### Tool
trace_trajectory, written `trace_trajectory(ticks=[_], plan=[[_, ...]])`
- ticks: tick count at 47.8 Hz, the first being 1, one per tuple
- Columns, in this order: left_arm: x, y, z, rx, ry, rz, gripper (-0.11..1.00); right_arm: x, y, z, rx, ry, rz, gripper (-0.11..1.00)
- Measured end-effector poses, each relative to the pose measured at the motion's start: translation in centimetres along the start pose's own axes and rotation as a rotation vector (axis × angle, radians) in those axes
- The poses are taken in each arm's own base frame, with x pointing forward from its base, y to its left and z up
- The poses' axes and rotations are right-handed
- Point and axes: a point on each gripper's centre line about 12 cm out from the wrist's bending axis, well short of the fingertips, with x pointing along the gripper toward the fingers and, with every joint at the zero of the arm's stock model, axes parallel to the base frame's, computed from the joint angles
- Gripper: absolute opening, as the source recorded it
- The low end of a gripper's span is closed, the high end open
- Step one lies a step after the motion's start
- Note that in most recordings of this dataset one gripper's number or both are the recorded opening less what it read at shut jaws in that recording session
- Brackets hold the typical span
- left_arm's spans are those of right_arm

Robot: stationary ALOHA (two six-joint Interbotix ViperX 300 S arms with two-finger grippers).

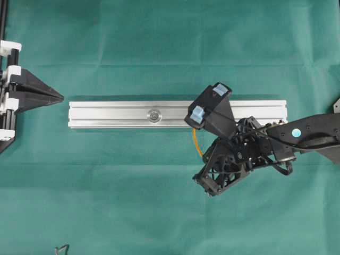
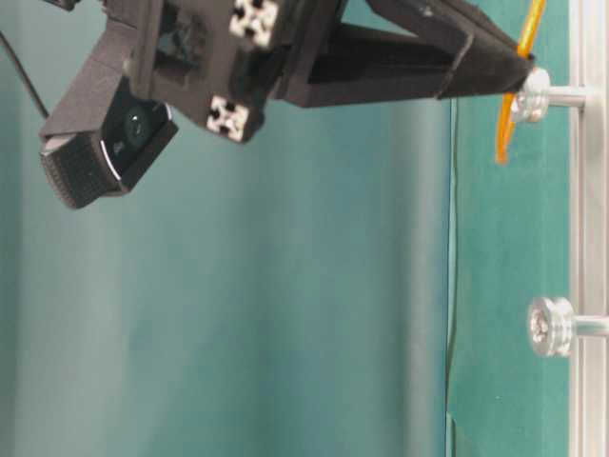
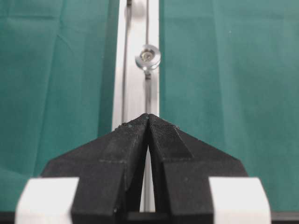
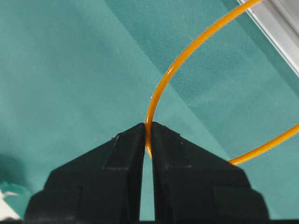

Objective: Hook the rubber onto the shaft.
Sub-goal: 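Swing the band around the right peg, moving the gripper leftward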

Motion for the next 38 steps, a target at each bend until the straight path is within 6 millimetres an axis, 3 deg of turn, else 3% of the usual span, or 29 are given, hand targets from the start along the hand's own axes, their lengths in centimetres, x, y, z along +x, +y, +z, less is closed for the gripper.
trace_trajectory(ticks=[18,38], plan=[[0.0,0.0,0.0,0.000,0.000,0.000,0.00,0.1,0.4,0.6,0.065,-0.011,0.005,0.07],[0.0,0.0,0.0,0.000,0.000,-0.001,0.00,1.0,2.9,5.2,0.084,-0.092,0.026,0.07]])
